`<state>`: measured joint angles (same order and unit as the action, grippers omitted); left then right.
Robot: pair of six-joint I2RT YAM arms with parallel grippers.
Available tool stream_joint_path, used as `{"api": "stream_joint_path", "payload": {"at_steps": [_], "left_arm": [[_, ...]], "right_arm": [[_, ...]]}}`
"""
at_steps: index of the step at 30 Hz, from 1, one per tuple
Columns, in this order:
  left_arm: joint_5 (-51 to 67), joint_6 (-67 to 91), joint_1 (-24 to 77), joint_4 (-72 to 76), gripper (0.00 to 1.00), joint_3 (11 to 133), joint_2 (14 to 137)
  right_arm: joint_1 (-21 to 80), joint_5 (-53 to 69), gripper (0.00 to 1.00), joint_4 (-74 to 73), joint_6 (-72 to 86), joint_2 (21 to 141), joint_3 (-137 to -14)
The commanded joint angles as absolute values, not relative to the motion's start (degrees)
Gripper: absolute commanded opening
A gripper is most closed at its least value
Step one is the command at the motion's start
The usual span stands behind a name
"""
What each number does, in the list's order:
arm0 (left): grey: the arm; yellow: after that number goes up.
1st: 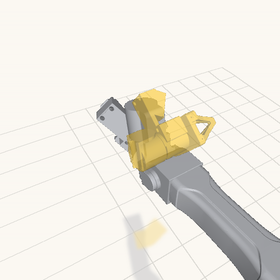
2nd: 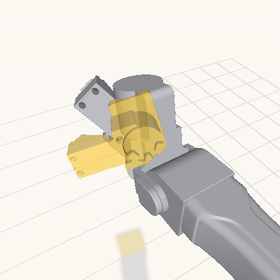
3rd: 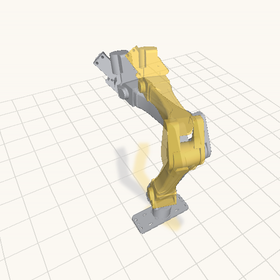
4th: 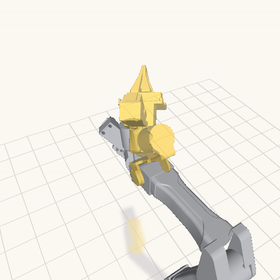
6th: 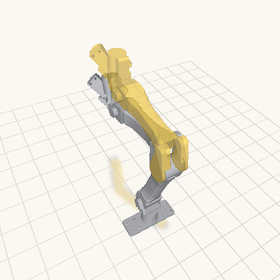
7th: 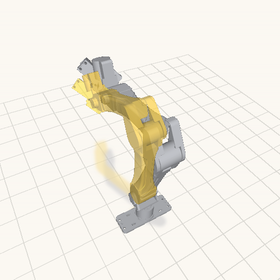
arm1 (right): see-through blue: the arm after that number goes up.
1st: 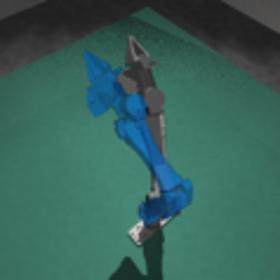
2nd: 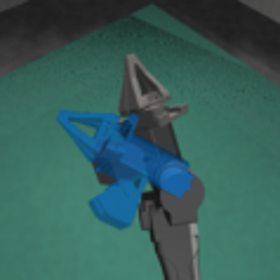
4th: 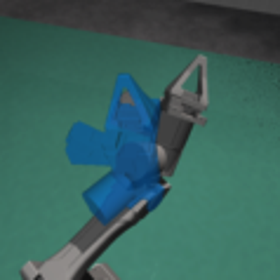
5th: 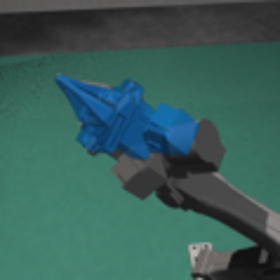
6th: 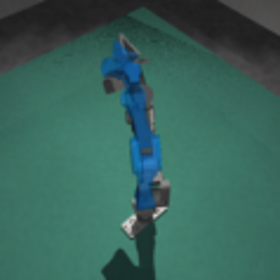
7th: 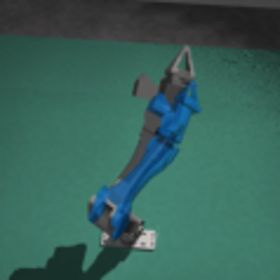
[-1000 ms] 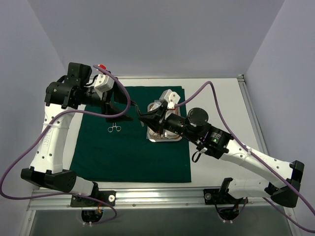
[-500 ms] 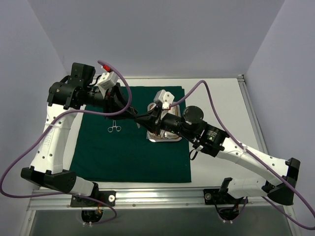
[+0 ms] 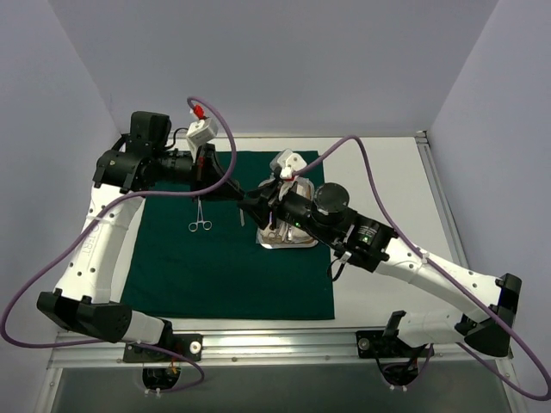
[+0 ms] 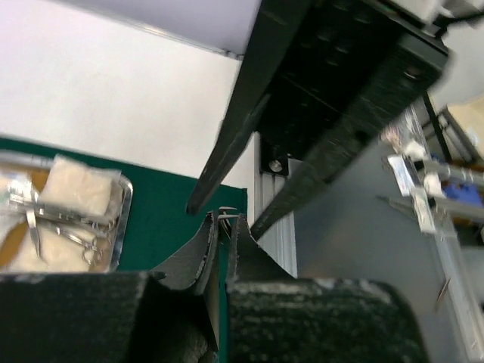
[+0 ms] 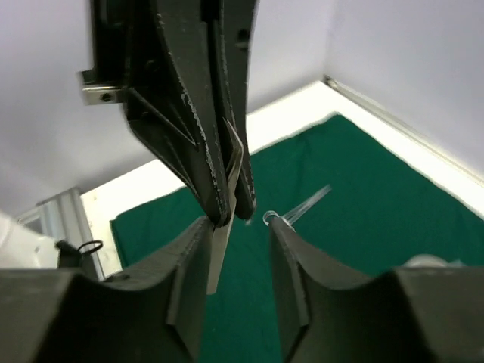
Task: Open and lay out the surgical kit
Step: Adjust the medical item, then place the medical item in the surgical kit.
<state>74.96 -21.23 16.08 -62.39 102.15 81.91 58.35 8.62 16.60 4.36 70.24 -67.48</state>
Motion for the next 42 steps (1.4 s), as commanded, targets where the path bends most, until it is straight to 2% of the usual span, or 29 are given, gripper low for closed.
{"api": "stream_joint_path", "payload": {"at_steps": [1, 2, 3, 5, 11, 17, 23, 32, 42], "left_arm": [[62.01, -0.99, 16.35, -48.26, 0.02, 98.27, 80.59], [54.74, 2.77, 16.35, -47.90, 0.02, 97.91, 81.20], [52.32, 4.20, 16.35, -46.77, 0.02, 96.95, 81.38], [47.75, 8.06, 16.35, -44.66, 0.02, 95.63, 81.48], [41.40, 13.43, 16.35, -39.82, 0.02, 93.43, 81.12], [42.45, 16.26, 16.44, -37.09, 0.02, 91.59, 81.83], [43.06, 17.75, 16.44, -36.04, 0.02, 91.05, 81.74], [42.10, 17.84, 16.44, -35.24, 0.02, 90.26, 81.39], [41.92, 17.05, 16.44, -35.42, 0.02, 89.39, 81.21]], "right_arm": [[60.19, -11.65, 0.35, 13.81, 9.12, 71.36, -70.66], [61.25, -15.43, 0.38, 12.93, 10.36, 71.72, -70.93], [62.39, -18.77, 0.42, 10.66, 11.50, 72.33, -71.28], [63.98, -26.70, 0.41, 7.48, 16.40, 74.70, -72.94], [67.67, -32.25, 0.36, 6.15, 19.34, 80.06, -75.67], [67.68, -34.54, 0.33, 2.99, 18.46, 84.98, -81.47], [67.33, -39.02, 0.21, 0.18, 18.37, 88.59, -85.51], [66.10, -37.26, 0.23, 0.18, 17.75, 91.93, -87.71], [65.48, -41.49, 0.17, -5.27, 17.93, 95.36, -90.70]]}}
